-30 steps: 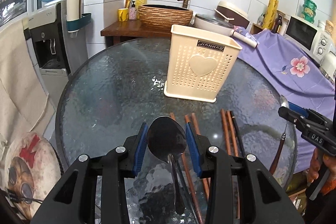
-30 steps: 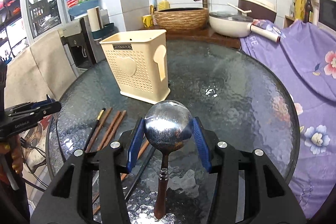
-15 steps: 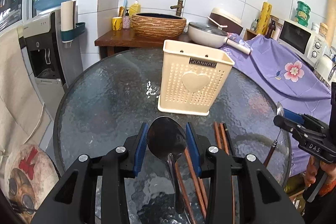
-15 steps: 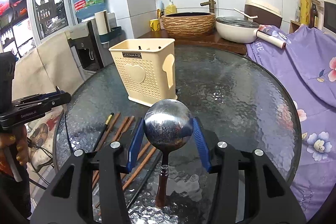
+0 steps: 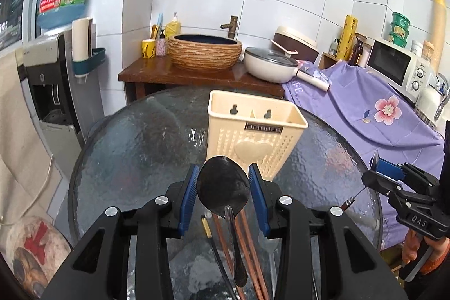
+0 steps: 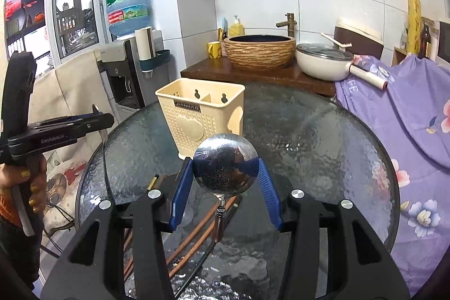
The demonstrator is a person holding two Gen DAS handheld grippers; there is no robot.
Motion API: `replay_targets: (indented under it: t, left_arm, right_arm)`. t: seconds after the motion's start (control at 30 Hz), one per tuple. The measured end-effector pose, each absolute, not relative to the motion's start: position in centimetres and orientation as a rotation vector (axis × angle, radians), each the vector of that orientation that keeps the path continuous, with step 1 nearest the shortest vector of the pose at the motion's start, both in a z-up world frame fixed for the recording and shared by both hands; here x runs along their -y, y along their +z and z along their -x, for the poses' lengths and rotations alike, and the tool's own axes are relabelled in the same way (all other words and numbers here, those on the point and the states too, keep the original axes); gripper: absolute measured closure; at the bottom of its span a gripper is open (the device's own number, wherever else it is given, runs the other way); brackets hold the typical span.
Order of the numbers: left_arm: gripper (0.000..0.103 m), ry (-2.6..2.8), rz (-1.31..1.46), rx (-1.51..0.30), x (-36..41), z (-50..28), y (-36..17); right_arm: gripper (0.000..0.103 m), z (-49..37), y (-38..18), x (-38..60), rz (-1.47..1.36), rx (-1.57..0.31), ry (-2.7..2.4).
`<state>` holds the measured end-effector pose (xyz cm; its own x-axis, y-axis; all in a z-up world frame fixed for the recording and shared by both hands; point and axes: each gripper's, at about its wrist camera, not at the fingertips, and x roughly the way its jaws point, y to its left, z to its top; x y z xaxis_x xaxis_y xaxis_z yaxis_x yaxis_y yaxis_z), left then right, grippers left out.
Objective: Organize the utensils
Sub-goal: 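Lift both held spoons and carry them over the cream basket, then lower both spoons into the cream basket and open both tools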
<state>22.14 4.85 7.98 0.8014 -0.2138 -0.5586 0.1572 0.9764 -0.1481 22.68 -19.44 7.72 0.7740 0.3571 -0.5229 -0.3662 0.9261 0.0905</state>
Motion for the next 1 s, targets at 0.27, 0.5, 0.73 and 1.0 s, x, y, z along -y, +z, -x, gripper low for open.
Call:
replay_targets:
  t: [0.27, 0.5, 0.73, 1.0]
  left_arm:
    - [0.067, -0.194, 0.110, -0.518, -4.2, -25.4, 12.7]
    - [0.067, -0.151, 0.153, -0.402, -3.6, -29.5, 18.1]
    - [0.067, -0.073, 0.157, -0.330, -2.5, -34.1, 18.8]
    - [0.067, -0.058, 0.143, -0.381, -1.9, -35.4, 13.8]
  right_arm:
    - [0.055, -24.6, 12.4, 18.3, 0.017, -0.496, 0.445]
    - [0.055, -27.6, 19.1, 17.1, -0.012, -0.368, 0.440]
    - [0.055, -31.7, 20.6, 15.5, -0.016, -0.322, 0.377]
    - [0.055, -34.1, 15.0, 14.1, 0.000, -0.392, 0.349]
